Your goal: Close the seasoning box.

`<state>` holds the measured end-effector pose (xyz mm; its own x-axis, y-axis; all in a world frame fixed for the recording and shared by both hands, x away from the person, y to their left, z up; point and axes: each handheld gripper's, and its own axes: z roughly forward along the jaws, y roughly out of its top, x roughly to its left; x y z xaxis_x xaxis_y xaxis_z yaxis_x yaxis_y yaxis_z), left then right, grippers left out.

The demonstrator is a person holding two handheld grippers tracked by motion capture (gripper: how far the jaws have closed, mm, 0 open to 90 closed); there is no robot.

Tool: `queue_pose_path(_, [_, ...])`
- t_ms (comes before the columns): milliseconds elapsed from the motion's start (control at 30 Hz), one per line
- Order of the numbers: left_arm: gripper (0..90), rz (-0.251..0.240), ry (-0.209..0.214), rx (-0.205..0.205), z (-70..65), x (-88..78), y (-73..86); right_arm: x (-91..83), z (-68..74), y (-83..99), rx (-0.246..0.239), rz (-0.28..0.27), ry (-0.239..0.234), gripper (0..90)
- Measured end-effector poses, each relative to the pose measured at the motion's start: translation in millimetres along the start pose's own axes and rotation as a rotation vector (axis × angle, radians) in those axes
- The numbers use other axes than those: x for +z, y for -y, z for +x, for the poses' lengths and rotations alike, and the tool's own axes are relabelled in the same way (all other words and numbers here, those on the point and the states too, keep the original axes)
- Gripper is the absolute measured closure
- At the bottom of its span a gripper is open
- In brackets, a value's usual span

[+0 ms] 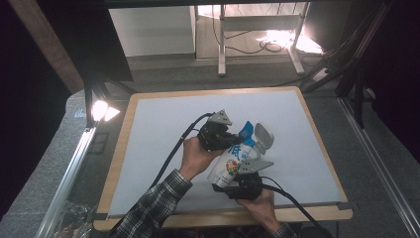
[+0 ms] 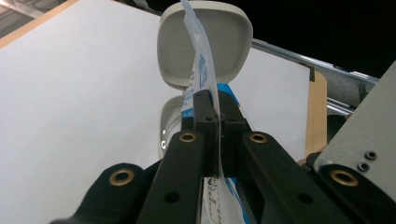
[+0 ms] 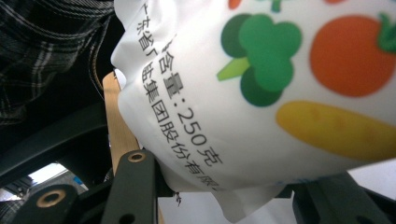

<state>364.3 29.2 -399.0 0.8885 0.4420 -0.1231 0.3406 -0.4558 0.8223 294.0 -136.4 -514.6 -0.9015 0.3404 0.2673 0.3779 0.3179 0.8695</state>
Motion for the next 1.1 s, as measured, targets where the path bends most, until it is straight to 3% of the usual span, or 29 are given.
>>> queue_pose_path(1100, [89.3,0.008,0.025,-0.021,1.7,9.1,-5.9,0.3,3.4,-6.8,-0.006,-0.025,-0.027,57.7])
